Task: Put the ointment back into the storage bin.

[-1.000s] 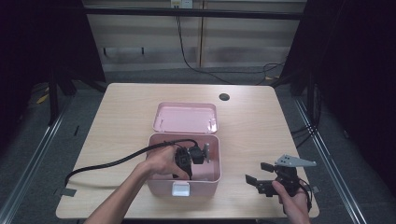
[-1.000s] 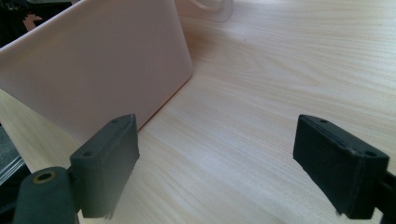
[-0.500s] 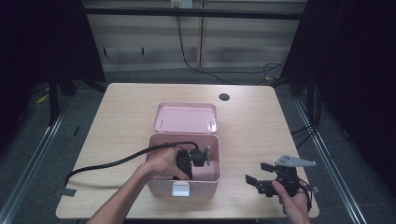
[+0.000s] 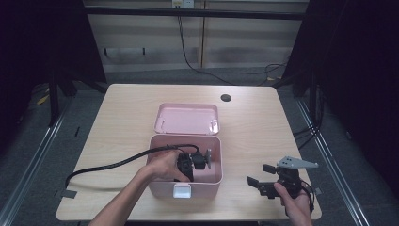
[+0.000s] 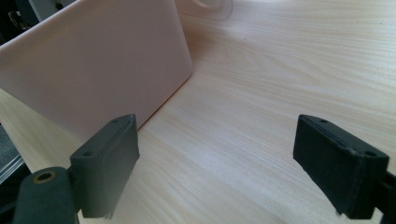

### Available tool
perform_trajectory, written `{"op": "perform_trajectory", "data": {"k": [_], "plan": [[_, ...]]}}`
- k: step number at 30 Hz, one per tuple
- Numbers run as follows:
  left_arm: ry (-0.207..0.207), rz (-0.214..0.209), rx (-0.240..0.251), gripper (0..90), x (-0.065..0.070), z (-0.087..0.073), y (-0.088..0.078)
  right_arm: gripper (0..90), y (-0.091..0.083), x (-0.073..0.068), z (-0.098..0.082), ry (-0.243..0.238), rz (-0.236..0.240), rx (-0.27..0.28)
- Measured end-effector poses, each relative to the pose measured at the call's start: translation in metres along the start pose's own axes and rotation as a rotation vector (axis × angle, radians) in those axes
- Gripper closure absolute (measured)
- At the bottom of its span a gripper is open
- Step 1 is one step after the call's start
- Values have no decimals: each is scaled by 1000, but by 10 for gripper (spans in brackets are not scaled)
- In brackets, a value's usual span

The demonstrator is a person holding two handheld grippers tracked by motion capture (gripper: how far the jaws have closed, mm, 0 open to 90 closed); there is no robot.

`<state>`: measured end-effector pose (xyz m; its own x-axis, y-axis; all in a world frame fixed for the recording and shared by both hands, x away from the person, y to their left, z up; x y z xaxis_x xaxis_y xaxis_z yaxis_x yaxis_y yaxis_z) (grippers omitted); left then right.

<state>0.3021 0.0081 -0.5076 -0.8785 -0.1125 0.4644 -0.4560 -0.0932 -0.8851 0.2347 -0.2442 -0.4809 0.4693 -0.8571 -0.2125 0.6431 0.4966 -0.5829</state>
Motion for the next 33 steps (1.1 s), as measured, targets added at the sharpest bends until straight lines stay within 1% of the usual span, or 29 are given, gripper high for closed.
{"op": "perform_trajectory", "data": {"k": [1, 3, 5, 6, 7, 10, 11, 12, 13, 15, 16, 17, 19, 20, 21, 30, 31, 32, 33], "plan": [[-8, -1, 4, 700, 0, 0, 0, 138, 0, 0, 0, 2, 0, 1], [-2, -3, 1, 700, -1, 0, 0, 138, 0, 1, 0, 0, -3, 1], [-15, -6, 1, 696, -1, 0, 1, 138, 0, 0, 0, 1, -1, 1], [-5, -7, -2, 696, -1, 0, 1, 138, 0, 0, 0, 1, -1, 2], [-19, -8, -6, 677, -1, 0, 1, 138, 0, 0, 0, -1, -3, 0], [-10, -11, -14, 671, -1, -1, 1, 138, 0, 0, 0, 1, 0, 1], [-29, -14, -4, 653, -2, 0, -1, 138, 0, 0, 0, -1, -3, 0], [-29, -14, -4, 647, -2, 0, -1, 138, 0, 0, 0, -1, -3, 0], [-25, -15, 10, 647, -1, 1, -3, 138, 0, 0, 0, 0, 0, 0], [-43, -8, 17, 621, -1, 2, -6, 139, 0, 0, 0, 0, -2, 1], [-43, -8, 17, 609, -1, 2, -6, 139, 0, 0, 0, 0, -2, 1], [-50, -6, 39, 606, -1, 4, -11, 138, 0, 0, 0, 2, -2, 0], [-55, -3, 44, 606, 0, 3, -13, 138, 0, 0, 0, 0, -2, 0], [-50, -2, 42, 606, -1, 2, -14, 138, 0, 0, 0, 0, -2, 0], [-61, -5, 51, 593, 0, 1, -17, 139, 0, 0, 0, -2, -2, 0], [-54, 15, 93, 563, 4, 0, -26, 138, 0, 0, 0, -1, -4, 1], [-61, 24, 107, 563, 4, 0, -29, 138, 0, 1, 0, 0, -5, 2], [-61, 24, 107, 563, 4, 0, -29, 138, 0, 1, 0, 0, -5, 2], [-64, 28, 120, 563, 4, 0, -30, 139, 0, 1, 0, 0, -6, 3]]}}
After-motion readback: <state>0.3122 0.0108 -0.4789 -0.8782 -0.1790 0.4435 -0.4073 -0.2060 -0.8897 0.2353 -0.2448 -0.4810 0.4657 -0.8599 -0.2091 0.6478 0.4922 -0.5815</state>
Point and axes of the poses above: each handheld gripper's, and its own axes: y roughly forward along the jaws, z roughly out of its top, x roughly to its right, the point moved 5 cm from there along y, roughly forward along the jaws, and after that the axes turned 4 degrees about -z, right-handed, at the moved point
